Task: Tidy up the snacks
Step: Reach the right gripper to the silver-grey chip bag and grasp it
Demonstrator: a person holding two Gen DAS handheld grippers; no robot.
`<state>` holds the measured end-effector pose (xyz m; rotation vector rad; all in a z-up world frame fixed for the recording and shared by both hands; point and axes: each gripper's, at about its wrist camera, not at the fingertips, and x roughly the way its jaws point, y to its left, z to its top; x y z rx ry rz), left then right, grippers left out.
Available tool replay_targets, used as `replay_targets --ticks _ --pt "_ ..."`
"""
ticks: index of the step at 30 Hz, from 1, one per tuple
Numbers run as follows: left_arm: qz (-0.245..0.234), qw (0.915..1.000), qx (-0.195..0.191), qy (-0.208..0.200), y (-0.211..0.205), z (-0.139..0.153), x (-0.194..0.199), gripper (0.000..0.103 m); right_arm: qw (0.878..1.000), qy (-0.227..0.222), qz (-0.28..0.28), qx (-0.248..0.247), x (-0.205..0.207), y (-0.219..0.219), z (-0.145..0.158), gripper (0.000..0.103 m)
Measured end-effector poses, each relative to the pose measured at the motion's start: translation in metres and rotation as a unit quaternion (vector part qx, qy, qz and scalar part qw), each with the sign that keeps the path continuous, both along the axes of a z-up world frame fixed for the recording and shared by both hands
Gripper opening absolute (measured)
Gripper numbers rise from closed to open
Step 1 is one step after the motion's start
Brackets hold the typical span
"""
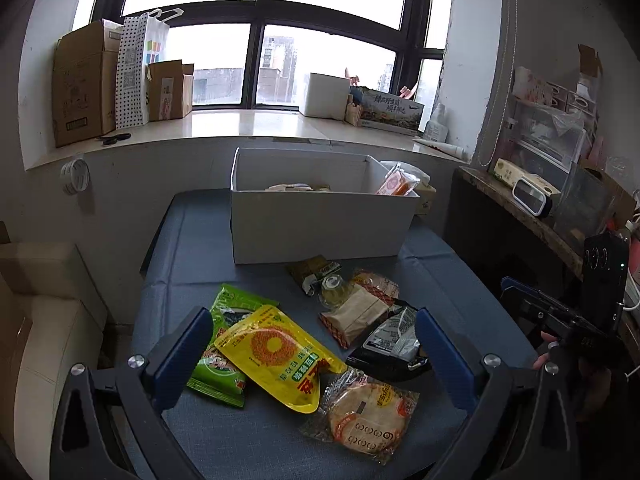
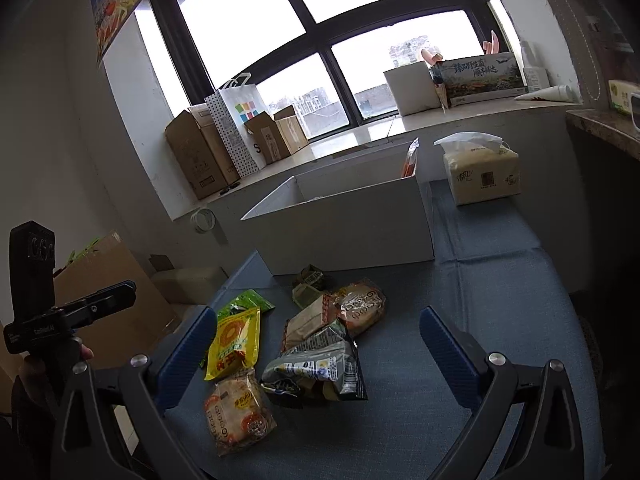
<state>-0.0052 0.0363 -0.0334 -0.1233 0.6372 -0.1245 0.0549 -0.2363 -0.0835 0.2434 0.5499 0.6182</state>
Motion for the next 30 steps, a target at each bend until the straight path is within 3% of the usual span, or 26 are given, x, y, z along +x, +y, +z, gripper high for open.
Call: replay_targets --ticks 12,23,26,28,30 --pt "0.034 0.9994 0.001 0.009 0.014 -0.013 -0.01 0.103 0.998 0.023 -0.004 -0.063 -0.001 0.013 -0.028 0.103" --pt "0.036 0.9991 -0.003 0.02 0.019 -0.025 -0.018 0.103 0.99 0.055 0.042 -0.125 0.02 0.067 -0.054 0.103" --pt "0.043 0.9987 -0.008 0.027 0.025 -0.031 -0.02 0.103 0.985 0.09 0.046 -0.139 0.037 0.083 -0.067 0.103" --pt "0.048 0.9983 -0.011 0.033 0.03 -0.035 -0.021 0.103 0.986 0.111 0.057 -0.114 0.043 0.085 -0.074 0.103" --pt "0.053 0.9977 -0.013 0.04 0.034 -0.04 -0.021 0.103 0.986 0.112 0.037 -0.12 0.045 0.085 -0.078 0.091"
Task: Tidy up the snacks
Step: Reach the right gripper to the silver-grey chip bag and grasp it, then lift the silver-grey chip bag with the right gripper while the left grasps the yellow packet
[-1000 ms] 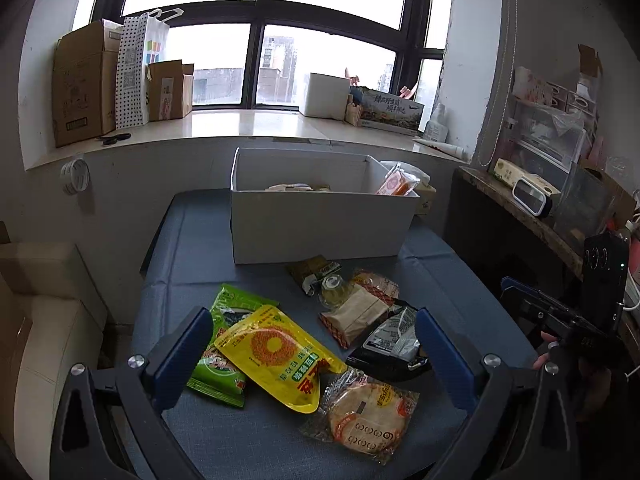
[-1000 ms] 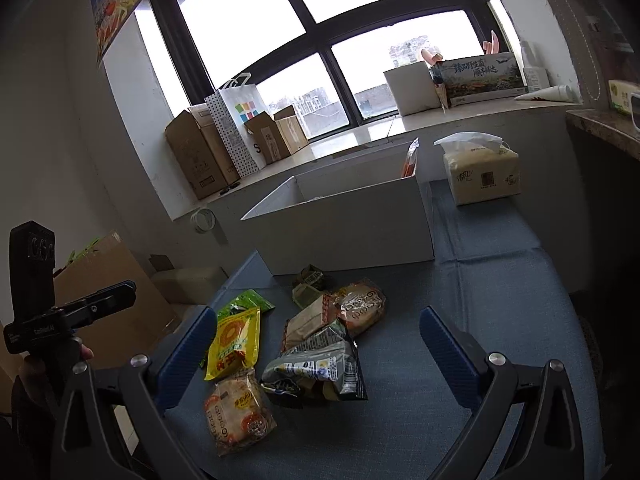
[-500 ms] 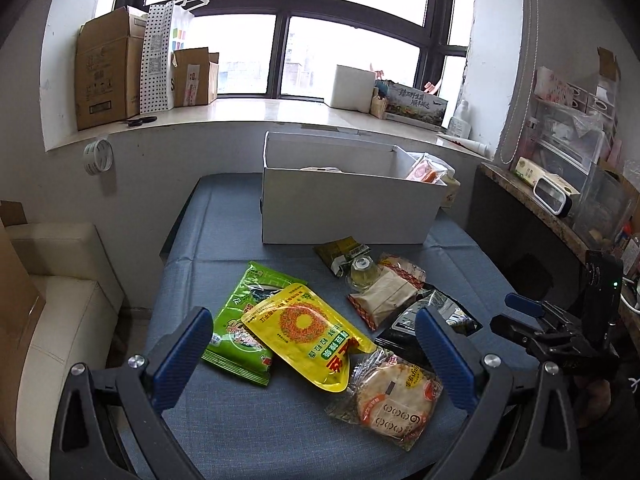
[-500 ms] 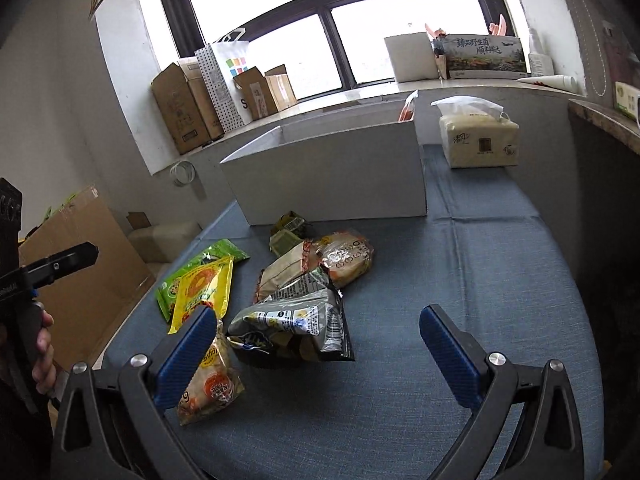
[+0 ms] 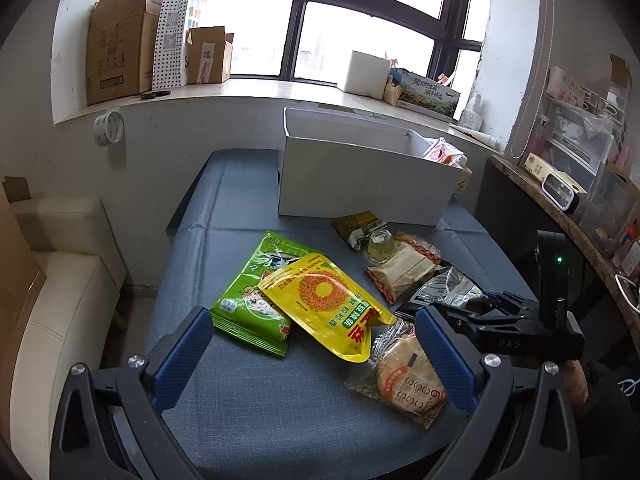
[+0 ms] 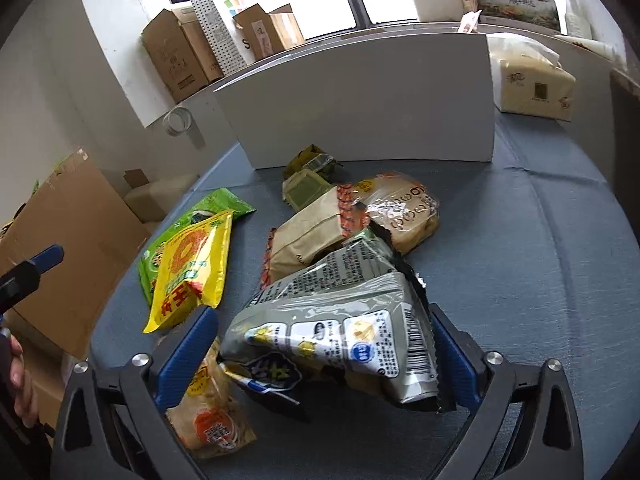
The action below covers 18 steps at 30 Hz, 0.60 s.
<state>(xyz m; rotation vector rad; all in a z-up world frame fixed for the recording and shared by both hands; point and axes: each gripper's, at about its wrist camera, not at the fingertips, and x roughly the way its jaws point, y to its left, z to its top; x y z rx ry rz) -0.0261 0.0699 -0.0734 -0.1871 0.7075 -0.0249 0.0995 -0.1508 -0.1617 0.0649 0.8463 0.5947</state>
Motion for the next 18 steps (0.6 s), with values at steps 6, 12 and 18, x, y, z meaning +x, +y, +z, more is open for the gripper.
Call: replay_targets --ticks 6,12,18 --pt "0.004 0.9998 -0.011 0.016 0.005 -0.013 0.006 0.103 1.0 -0.01 -0.006 0.005 -0.005 -0.007 0.003 0.066" --pt "-0.001 0.9987 0.001 0.05 -0.008 -0.028 0.028 0.103 0.997 -0.032 -0.049 0.043 -0.018 -0.042 0.022 0.066" --pt "0.055 0.9901 -0.024 0.127 -0.024 -0.049 0.081 0.103 0.992 -0.081 -0.078 0.052 -0.035 -0.064 0.052 0.066"
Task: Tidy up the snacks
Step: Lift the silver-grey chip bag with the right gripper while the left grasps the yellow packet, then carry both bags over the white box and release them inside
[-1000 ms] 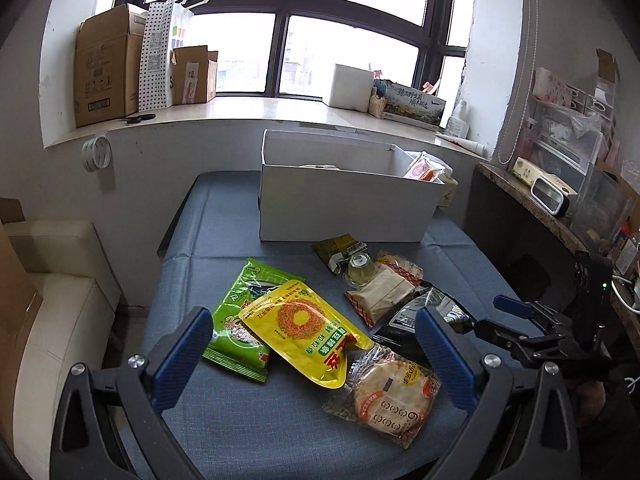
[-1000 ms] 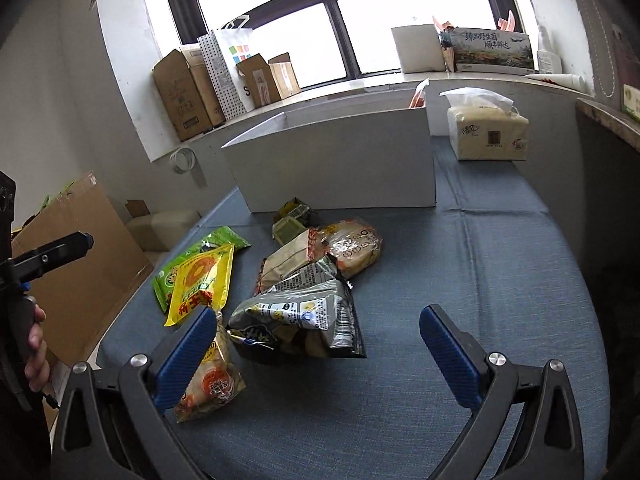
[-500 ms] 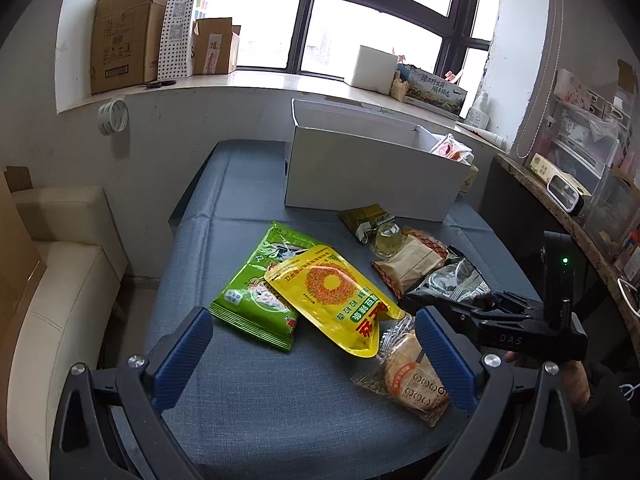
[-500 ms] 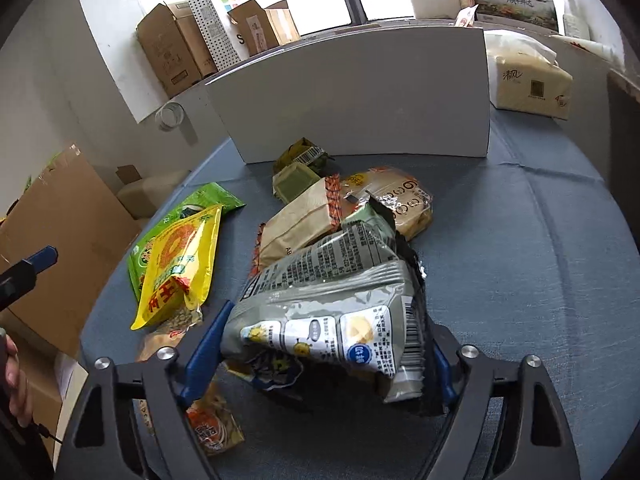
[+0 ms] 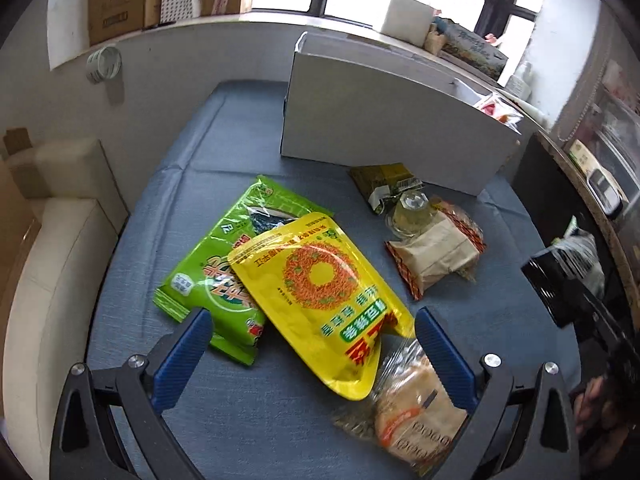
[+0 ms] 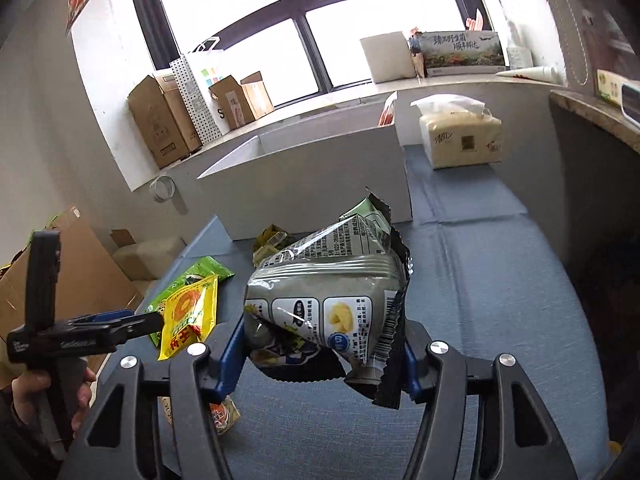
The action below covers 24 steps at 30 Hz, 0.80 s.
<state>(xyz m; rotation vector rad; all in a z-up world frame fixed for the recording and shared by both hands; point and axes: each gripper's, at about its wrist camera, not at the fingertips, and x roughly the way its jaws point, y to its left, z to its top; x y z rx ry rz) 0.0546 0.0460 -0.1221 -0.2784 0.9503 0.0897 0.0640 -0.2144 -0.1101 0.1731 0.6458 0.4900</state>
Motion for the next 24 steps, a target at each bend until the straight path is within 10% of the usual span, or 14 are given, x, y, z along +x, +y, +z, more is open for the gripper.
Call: replay_targets --ticks 9,11,12,15,24 --pt "0.084 0.9893 0.072 0.096 -0.038 -0.03 0.041 0.102 1.0 -0.014 0.005 0.008 -0.005 -0.007 0.005 0.066" --pt "0.087 0.9856 0.112 0.091 -0.046 -0.032 0.042 0.091 1.0 -0.013 0.006 0.011 -0.005 -0.007 0.004 0.066" --pt "0.084 0.985 0.127 0.082 -0.05 -0.029 0.039 0.067 1.0 -0.012 0.007 0.014 -0.005 -0.008 0.003 0.066" --pt "0.057 0.993 0.076 0.07 -0.047 -0.023 0.033 0.041 1.0 -0.01 0.008 0.018 -0.005 -0.01 0.001 0.066" --pt "-0.002 0.9997 -0.002 -0.023 -0.025 0.015 0.0 0.031 1.0 -0.012 0.013 0.022 -0.003 -0.012 0.001 0.067"
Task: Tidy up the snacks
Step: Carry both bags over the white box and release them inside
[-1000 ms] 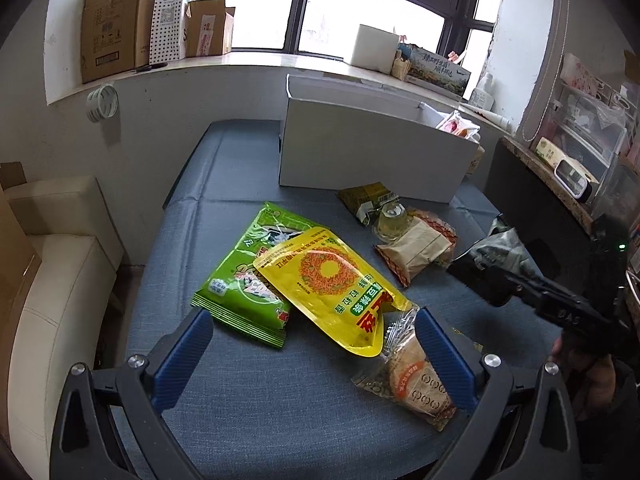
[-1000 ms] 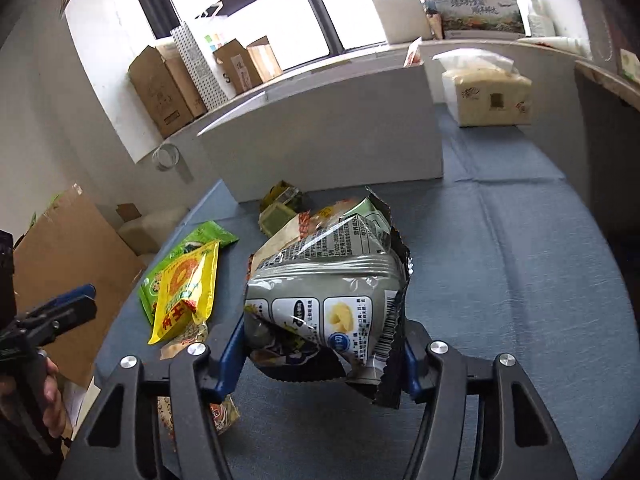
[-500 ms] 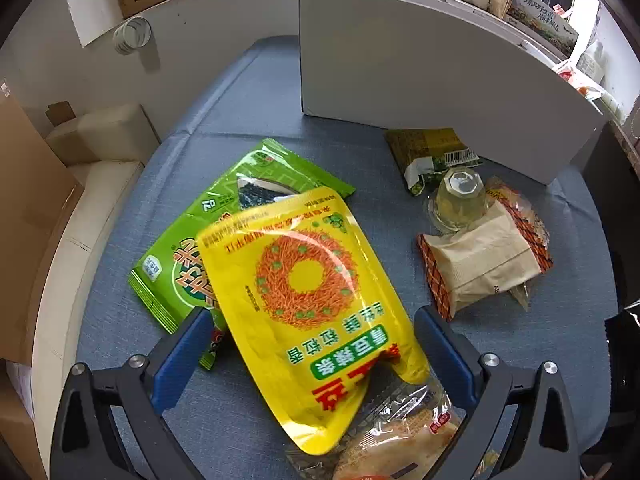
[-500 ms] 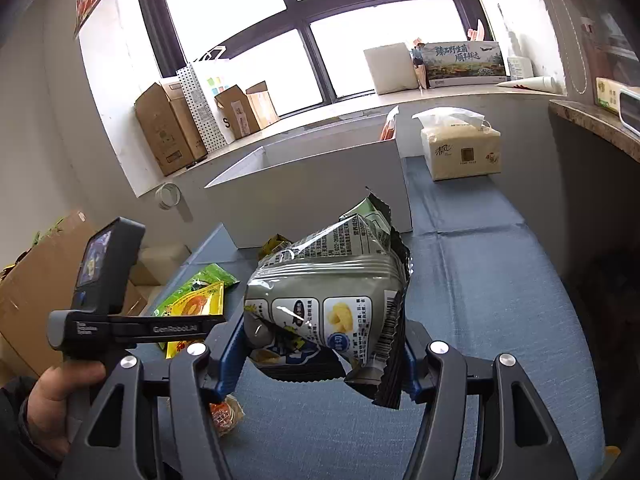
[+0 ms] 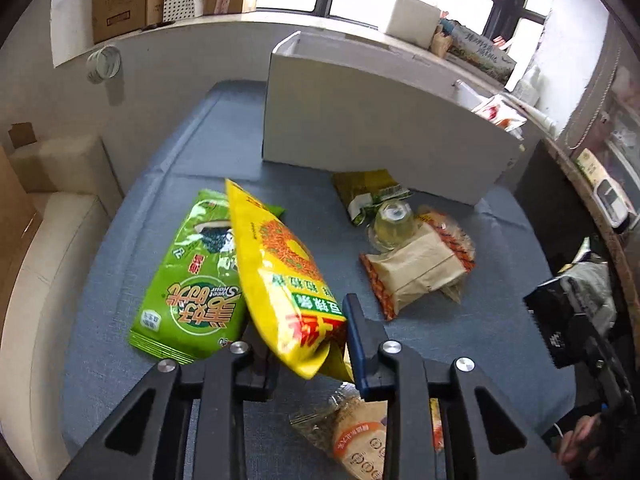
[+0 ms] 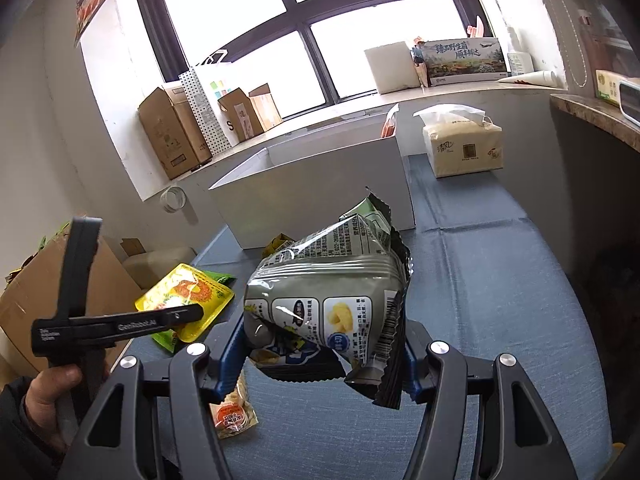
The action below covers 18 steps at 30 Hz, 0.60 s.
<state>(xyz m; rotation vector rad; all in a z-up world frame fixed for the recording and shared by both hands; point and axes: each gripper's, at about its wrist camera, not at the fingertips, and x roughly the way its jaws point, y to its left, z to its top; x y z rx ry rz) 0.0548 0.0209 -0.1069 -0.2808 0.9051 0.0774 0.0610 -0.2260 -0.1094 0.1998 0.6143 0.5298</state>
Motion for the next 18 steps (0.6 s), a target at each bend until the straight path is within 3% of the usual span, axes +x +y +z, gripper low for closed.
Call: replay_targets --ticks 5,12,18 --pt "-0.035 0.9982 0.013 -0.047 0.001 0.028 -0.008 0.03 1.0 0.001 0.009 -0.005 -0.001 0.006 -0.002 0.067" --pt "-0.058 0.9943 0.037 -0.081 -0.003 0.053 -0.002 0.03 1.0 -0.01 0.016 -0.008 -0.001 0.011 0.005 0.067" --pt "-0.079 0.9858 0.065 -0.133 -0.007 0.091 0.026 0.03 0.999 -0.044 0.028 0.004 0.017 0.015 0.036 0.067"
